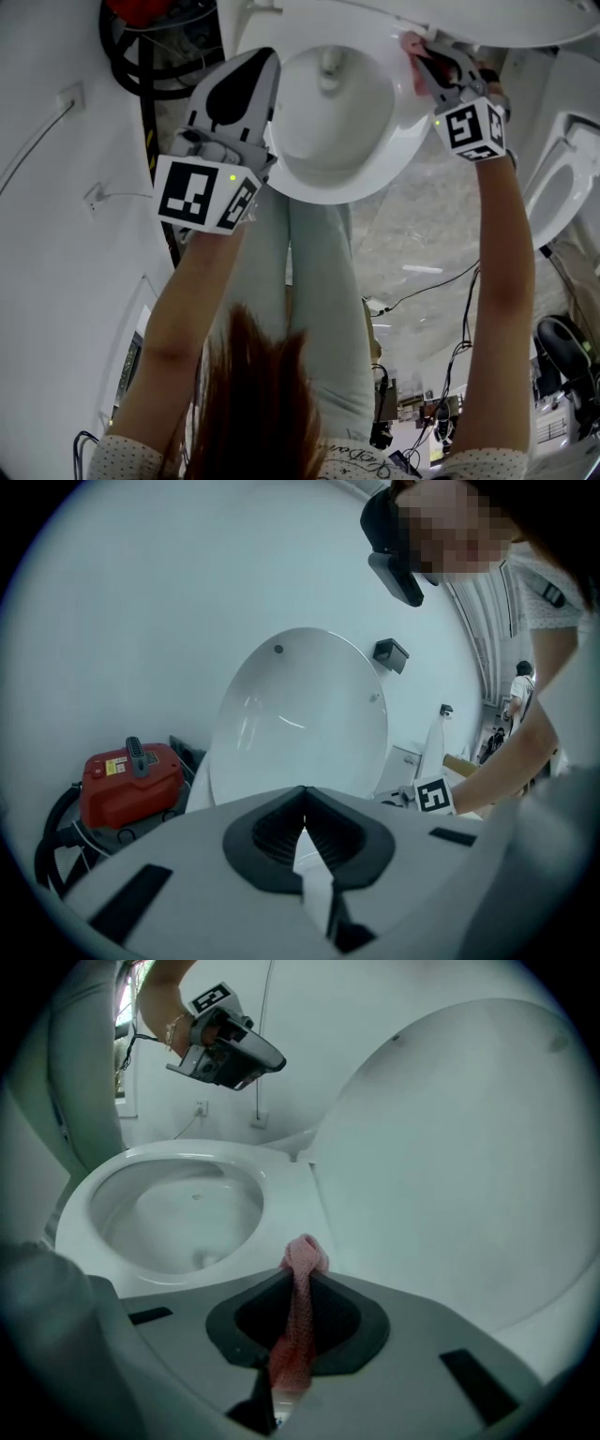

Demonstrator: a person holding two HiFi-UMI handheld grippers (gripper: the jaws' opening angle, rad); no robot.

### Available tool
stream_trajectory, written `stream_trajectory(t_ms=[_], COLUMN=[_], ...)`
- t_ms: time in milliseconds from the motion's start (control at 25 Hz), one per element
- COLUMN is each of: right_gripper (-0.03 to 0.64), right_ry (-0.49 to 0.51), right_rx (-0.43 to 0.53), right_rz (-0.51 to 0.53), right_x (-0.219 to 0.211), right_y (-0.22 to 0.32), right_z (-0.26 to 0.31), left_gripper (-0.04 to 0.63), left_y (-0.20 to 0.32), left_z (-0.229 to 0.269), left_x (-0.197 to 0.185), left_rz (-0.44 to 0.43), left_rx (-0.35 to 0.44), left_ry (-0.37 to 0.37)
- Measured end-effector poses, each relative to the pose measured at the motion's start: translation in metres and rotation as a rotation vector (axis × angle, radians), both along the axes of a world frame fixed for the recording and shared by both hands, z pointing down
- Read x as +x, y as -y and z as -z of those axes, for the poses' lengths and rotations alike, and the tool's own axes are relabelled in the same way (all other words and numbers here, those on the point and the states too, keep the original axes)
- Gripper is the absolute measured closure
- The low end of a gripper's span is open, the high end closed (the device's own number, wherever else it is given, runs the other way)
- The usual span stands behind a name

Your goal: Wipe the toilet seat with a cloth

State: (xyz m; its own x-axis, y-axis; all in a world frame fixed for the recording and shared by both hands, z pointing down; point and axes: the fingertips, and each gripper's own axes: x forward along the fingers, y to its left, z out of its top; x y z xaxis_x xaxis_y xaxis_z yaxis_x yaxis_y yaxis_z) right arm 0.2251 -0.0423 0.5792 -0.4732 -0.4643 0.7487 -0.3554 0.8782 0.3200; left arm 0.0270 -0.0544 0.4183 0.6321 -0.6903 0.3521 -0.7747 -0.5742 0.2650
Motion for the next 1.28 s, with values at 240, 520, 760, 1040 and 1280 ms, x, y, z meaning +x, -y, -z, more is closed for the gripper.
stream_trajectory(t_ms=[240, 520, 760, 1040, 1280], right_gripper=[0.566, 0.566, 0.568, 0.57, 0.57], right_ry=[-0.052, -0.08, -0.079, -0.061, -0.047], right_rx=[-0.028, -0.031, -0.058, -0.096, -0.126], right_rz=[0.152, 0.303, 0.389, 0.443, 0.458], right_x=[0.001, 0.002, 0.002, -0.003, -0.006], right_y=[-0.013, -0.03, -0.043, -0.056, -0.066], right_z=[-0.002, -0.004, -0.005, -0.009, -0.009], left_gripper=[0.591, 0.591, 0.591, 0.591, 0.591], left_y=[-0.005, -0.01, -0.009, -0.01, -0.01], left_z=[-0.002, -0.006, -0.006, -0.007, -0.005], left_x=[0.002, 0.007, 0.01, 0.008, 0.003], left_rz=[-0.014, -0.026, -0.03, -0.037, -0.034], left_rx=[-0.01, -0.02, -0.018, -0.015, -0.015], left_ry=[-0.002, -0.002, 0.0, 0.003, 0.005])
